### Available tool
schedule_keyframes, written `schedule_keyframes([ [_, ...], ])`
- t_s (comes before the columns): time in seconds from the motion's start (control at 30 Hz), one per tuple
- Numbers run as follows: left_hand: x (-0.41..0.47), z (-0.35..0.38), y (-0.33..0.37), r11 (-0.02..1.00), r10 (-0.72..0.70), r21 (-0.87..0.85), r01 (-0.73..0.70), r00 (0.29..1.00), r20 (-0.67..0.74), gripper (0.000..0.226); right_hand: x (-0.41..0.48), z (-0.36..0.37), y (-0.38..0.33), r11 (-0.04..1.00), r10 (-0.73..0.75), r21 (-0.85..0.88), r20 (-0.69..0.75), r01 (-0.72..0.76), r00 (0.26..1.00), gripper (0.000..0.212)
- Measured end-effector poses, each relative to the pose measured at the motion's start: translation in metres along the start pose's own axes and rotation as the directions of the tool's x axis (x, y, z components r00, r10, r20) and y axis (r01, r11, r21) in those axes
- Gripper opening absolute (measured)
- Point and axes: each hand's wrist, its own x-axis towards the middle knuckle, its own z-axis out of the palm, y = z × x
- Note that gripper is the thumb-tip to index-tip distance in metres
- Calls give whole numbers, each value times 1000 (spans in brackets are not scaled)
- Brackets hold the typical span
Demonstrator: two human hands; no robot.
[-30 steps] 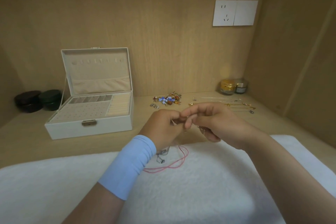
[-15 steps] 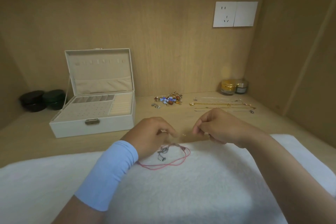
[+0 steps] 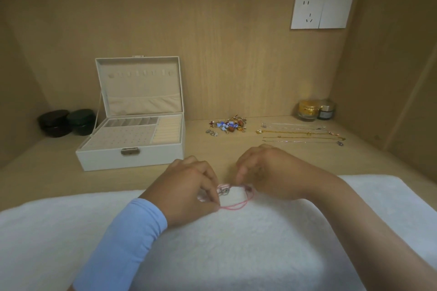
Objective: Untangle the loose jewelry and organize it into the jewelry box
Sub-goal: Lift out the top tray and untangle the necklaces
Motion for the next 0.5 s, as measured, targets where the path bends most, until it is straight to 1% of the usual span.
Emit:
schedule_keyframes([
  [0.03,0,1,-1,1000,12,1,-12,1000,-1,6,0,2,0,998,-43,55,45,41,998,35],
  [0.1,1,1,-2,999,21,-47,-22,999,-31,5,0,8,1,993,-102,73,69,97,992,36],
  [0.13,2,0,-1,989,-7,-145,-2,998,-66,9,1,11,2,991,-115,77,54,110,992,34],
  [0.17,4,-2,1,954,-71,-297,41,994,-88,14,3,12,2,987,-117,112,45,112,992,32],
  [0.23,10,-11,4,787,-195,-608,98,976,-94,17,6,10,2,961,-94,267,83,69,992,23],
  [0.3,19,-20,8,646,-272,-756,104,957,-101,16,8,5,1,902,-72,432,130,9,989,14],
  [0.37,27,-29,11,534,-343,-837,124,936,-80,17,12,0,2,808,-43,588,120,-36,992,17],
  [0.4,31,-34,12,504,-371,-854,127,925,-81,18,14,-2,2,758,-32,651,101,-42,994,21],
  [0.43,35,-38,11,501,-396,-856,130,913,-94,19,17,-5,3,720,-24,693,73,-33,997,24],
  [0.5,39,-42,7,536,-450,-832,142,882,-139,20,22,-8,7,653,-1,757,32,-23,999,23],
])
